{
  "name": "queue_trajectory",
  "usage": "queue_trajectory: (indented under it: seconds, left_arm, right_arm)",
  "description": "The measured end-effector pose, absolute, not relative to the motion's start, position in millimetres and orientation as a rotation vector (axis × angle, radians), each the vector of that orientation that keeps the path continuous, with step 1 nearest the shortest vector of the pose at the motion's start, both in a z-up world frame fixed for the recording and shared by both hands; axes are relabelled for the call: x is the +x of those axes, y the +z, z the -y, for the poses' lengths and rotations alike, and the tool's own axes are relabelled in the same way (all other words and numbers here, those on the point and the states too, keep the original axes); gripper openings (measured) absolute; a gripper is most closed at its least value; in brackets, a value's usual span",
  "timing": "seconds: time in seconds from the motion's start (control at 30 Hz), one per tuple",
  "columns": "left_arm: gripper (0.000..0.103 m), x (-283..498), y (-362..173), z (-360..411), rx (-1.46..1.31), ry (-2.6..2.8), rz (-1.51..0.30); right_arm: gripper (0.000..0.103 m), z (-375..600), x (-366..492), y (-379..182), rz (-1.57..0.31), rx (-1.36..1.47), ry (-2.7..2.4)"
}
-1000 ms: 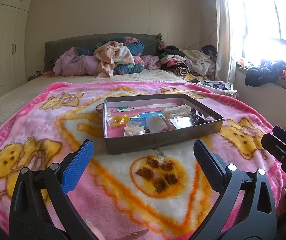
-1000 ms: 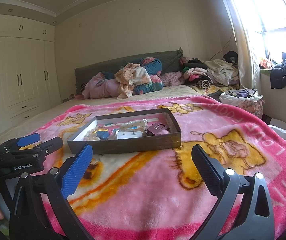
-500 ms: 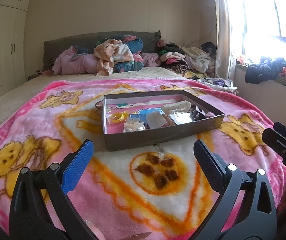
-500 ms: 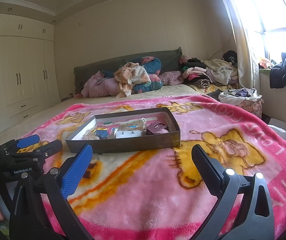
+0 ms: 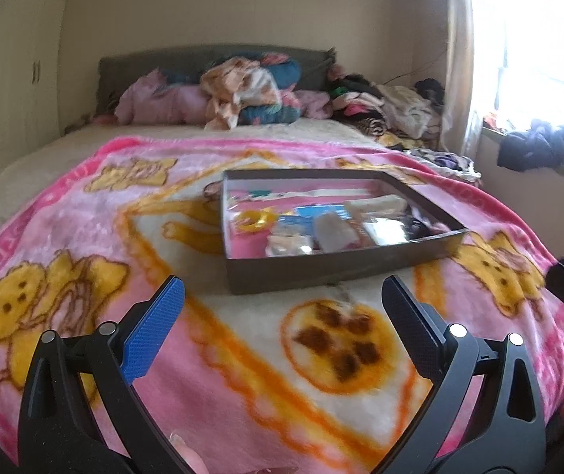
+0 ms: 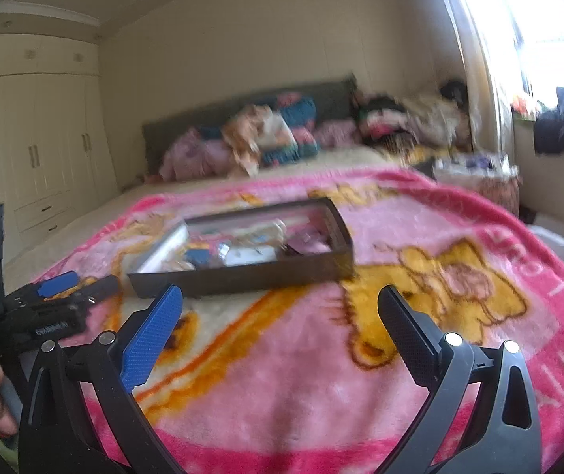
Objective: Organize jewelry
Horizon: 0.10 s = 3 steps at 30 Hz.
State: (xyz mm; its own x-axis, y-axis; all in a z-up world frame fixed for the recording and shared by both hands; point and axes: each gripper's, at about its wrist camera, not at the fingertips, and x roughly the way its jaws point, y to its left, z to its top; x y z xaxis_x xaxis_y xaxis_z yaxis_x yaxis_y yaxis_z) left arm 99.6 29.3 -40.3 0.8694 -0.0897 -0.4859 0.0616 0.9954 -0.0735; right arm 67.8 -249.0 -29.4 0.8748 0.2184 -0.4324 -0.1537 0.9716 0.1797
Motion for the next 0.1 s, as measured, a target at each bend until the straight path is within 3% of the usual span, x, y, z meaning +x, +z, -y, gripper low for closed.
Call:
queue_trajectory:
  seconds: [0.1]
  left_arm:
    - [0.091,127,-42,-57,-0.079,0.015,-0.548]
  right_arm:
    - [0.097,288,102,-29,-0.563,0.154,0.084]
